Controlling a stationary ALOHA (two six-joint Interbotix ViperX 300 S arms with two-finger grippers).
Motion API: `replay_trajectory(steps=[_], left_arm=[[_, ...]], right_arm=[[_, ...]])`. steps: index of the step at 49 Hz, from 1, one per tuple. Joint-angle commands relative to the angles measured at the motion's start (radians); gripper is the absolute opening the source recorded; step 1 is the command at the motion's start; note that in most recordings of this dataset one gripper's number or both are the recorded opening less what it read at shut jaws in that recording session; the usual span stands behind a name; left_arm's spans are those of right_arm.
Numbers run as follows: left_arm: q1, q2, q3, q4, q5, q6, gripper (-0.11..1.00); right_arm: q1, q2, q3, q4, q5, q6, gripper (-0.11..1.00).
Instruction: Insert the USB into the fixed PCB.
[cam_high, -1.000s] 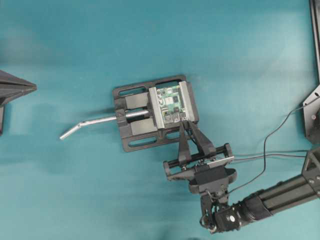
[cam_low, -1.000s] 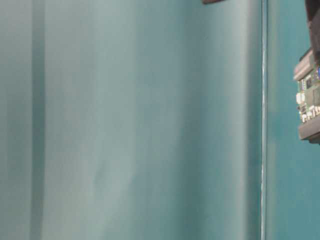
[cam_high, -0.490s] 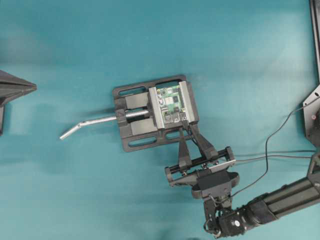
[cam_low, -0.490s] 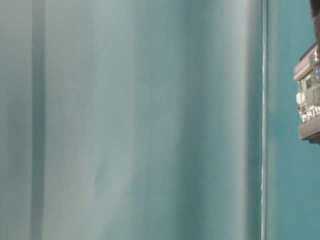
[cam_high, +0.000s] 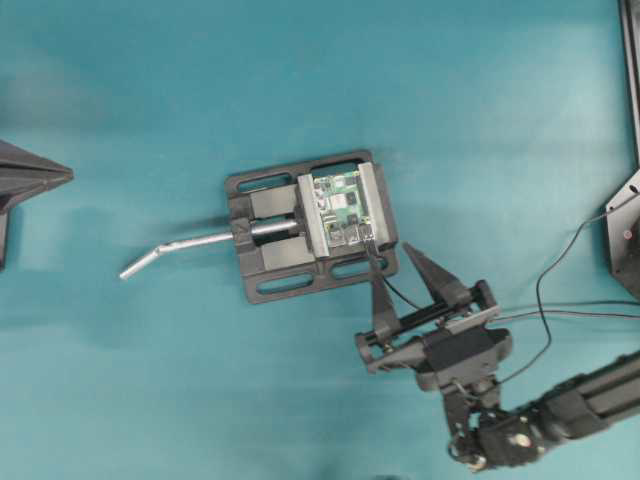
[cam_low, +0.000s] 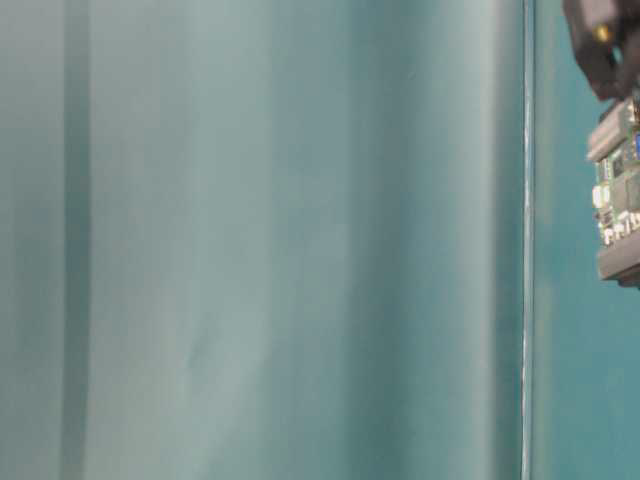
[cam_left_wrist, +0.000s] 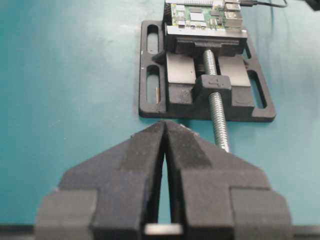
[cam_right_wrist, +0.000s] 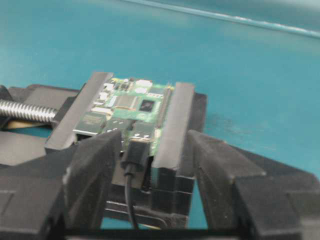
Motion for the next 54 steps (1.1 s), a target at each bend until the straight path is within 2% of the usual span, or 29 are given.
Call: replay_trajectory(steps=[1, 15, 24, 33, 44, 54], left_arm=[[0.002, 0.006, -0.028, 0.003, -0.005, 0.005, 0.0], [0.002, 0.006, -0.028, 0.003, -0.005, 0.005, 0.0], [0.003, 0.008, -0.028, 0.002, -0.005, 0.005, 0.0], [0.002, 0.006, -0.028, 0.002, -0.005, 0.005, 0.0], [0.002, 0.006, -0.028, 0.003, -0.005, 0.005, 0.0], [0.002, 0.006, -0.028, 0.002, -0.005, 0.005, 0.0]], right_arm=[[0.02, -0.084, 0.031, -0.018, 0.032, -0.003, 0.63], [0.023, -0.227, 0.14, -0.089, 0.252, -0.003, 0.62], [0.023, -0.356, 0.229, -0.091, 0.385, -0.003, 0.62], [0.023, -0.492, 0.36, -0.106, 0.505, -0.003, 0.62], [0.02, -0.637, 0.515, -0.199, 0.655, -0.003, 0.62], [0.012, -0.765, 0.623, -0.319, 0.687, -0.003, 0.62]])
